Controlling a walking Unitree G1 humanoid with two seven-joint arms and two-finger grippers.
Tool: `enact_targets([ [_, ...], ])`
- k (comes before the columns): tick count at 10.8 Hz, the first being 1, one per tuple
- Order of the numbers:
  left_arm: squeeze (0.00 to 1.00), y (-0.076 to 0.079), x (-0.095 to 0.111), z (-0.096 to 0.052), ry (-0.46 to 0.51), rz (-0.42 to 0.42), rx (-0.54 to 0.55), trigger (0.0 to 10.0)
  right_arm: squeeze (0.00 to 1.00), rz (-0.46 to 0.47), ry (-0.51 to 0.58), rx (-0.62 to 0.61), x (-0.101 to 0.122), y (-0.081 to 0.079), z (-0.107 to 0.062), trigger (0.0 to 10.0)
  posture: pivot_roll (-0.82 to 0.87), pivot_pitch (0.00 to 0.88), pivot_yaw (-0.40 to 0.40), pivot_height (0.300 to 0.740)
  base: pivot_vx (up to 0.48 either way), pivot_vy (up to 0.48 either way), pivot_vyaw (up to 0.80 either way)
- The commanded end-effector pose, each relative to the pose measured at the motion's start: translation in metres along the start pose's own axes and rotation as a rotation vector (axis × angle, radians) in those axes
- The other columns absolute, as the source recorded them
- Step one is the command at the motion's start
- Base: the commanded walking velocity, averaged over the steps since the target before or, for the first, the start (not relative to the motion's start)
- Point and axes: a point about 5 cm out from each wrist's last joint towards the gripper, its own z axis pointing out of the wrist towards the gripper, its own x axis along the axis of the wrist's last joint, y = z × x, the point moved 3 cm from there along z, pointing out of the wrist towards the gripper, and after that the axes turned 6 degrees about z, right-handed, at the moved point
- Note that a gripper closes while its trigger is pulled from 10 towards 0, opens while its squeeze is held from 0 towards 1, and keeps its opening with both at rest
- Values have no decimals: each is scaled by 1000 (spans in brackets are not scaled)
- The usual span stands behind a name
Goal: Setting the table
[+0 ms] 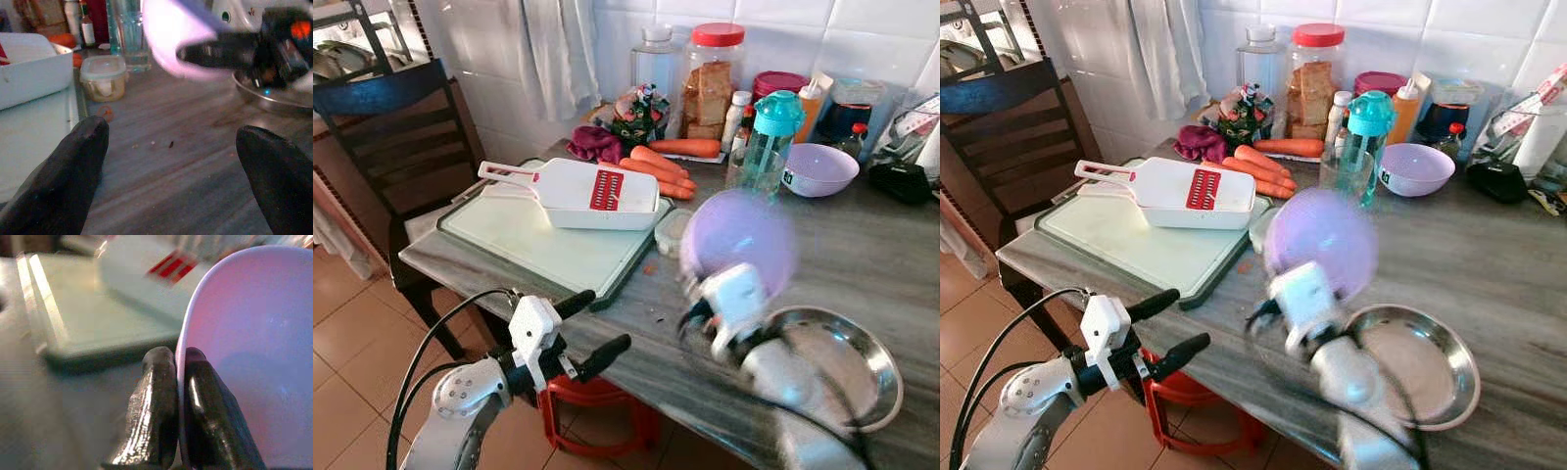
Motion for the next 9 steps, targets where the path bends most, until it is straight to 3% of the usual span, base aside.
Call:
enact_targets([
  [1, 0, 0, 4, 0, 2, 13, -16, 10000, 0, 21, 3, 35, 7, -6, -2, 10000, 5, 0, 44, 740, 0, 0, 0],
  [5, 0, 3, 1, 3, -9, -1, -47, 10000, 0, 99, -56, -11, 15, 6, -16, 10000, -19, 0, 64, 740, 0, 0, 0],
  [9, 0, 6, -11, 5, -30, -21, -68, 10000, 0, 198, -95, 40, 19, 0, -14, 10000, -25, 0, 66, 740, 0, 0, 0],
])
